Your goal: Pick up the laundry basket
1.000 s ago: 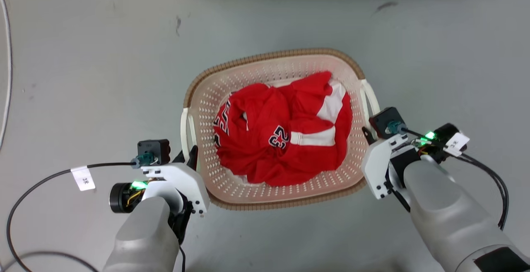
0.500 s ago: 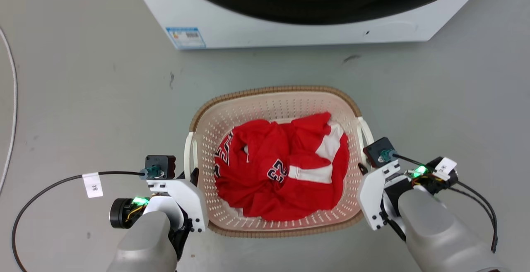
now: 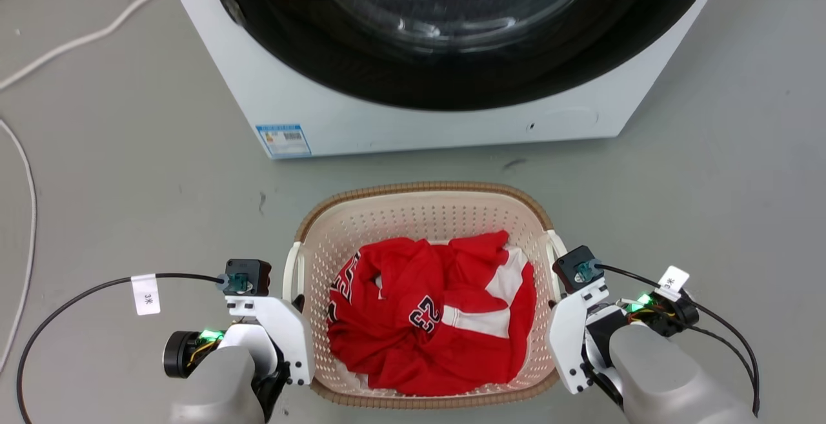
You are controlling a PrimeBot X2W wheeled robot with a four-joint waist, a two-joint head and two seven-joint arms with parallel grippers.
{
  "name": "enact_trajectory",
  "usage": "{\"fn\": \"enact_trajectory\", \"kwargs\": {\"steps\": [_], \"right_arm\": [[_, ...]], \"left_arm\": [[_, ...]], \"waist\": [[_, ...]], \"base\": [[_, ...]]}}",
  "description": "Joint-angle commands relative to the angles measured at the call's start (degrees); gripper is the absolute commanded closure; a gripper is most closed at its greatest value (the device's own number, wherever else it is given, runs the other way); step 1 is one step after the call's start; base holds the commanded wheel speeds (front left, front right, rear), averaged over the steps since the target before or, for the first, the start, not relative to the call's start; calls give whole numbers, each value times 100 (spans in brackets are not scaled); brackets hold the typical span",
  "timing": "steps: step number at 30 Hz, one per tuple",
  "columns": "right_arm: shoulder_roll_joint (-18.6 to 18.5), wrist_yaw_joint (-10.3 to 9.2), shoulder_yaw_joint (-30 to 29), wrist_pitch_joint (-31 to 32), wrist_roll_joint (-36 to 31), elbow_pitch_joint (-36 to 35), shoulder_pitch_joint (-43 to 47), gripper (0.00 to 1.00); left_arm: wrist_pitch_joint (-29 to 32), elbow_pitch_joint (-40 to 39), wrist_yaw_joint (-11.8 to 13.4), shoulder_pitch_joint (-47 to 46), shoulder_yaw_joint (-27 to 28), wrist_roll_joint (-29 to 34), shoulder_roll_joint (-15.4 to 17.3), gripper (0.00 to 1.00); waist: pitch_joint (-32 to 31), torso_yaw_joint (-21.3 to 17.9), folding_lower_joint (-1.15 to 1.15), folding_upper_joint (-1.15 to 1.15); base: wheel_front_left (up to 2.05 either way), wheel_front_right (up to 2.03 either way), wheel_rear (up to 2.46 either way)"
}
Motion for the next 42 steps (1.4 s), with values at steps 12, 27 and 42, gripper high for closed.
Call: {"fn": "enact_trajectory", "kwargs": {"steps": [12,27,42], "right_arm": [[-5,32,741,499,737,-98,370,100],[-217,32,1463,861,1597,-215,621,100],[-286,31,2005,912,2169,-209,604,100]], "left_arm": [[493,-144,-6,225,-571,-544,221,100],[838,-229,5,552,-1135,-1169,404,100],[878,-220,5,563,-1527,-1590,478,100]], "waist": [[-908,-118,1,0],[-1415,-73,1,0],[-1557,-38,1,0]], "base": [[0,0,0],[0,0,0],[0,0,0]]}}
